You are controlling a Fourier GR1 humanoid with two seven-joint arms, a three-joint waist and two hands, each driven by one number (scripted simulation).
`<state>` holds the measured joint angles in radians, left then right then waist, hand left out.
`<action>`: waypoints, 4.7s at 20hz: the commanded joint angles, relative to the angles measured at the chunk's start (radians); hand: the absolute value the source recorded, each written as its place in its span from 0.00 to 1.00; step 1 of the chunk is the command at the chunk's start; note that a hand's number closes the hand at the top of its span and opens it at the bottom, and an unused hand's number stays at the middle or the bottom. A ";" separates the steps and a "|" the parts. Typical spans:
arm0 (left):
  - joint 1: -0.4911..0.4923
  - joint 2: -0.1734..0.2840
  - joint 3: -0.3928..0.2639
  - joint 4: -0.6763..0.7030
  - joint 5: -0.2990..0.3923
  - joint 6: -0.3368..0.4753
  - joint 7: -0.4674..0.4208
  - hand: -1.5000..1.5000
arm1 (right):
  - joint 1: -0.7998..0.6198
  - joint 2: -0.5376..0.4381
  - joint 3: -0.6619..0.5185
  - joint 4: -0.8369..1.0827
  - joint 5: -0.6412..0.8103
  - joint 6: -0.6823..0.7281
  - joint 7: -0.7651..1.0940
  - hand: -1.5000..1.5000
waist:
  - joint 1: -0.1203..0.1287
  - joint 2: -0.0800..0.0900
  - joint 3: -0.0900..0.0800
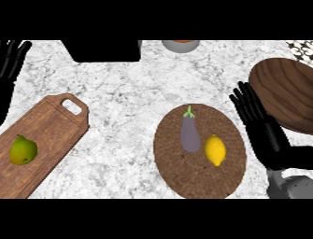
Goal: Pick the lemon from the placemat and place it in the bowl
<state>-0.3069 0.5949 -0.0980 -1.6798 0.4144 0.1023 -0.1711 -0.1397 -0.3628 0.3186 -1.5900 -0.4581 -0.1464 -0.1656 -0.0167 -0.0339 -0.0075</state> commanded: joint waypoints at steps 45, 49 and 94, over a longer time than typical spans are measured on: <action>0.121 -0.083 0.016 0.208 -0.166 0.119 0.234 0.50 | -0.296 -0.335 0.136 -0.299 0.603 0.423 1.305 0.00 | 0.037 0.037 0.006; 0.101 -0.110 0.008 0.200 -0.182 0.147 0.263 0.50 | -0.332 -0.292 0.195 -0.187 0.560 0.487 1.310 0.00 | 0.036 0.037 0.006; 0.189 -0.247 0.174 0.160 -0.337 0.009 0.252 0.50 | -0.222 0.078 0.109 0.262 1.096 0.576 0.936 1.00 | 0.021 0.034 0.008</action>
<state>-0.1429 0.3440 0.0436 -1.5151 0.0750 0.1409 0.0993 -0.3434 -0.2839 0.4654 -1.3587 0.6395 0.3666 0.8346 0.0034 -0.0017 -0.0010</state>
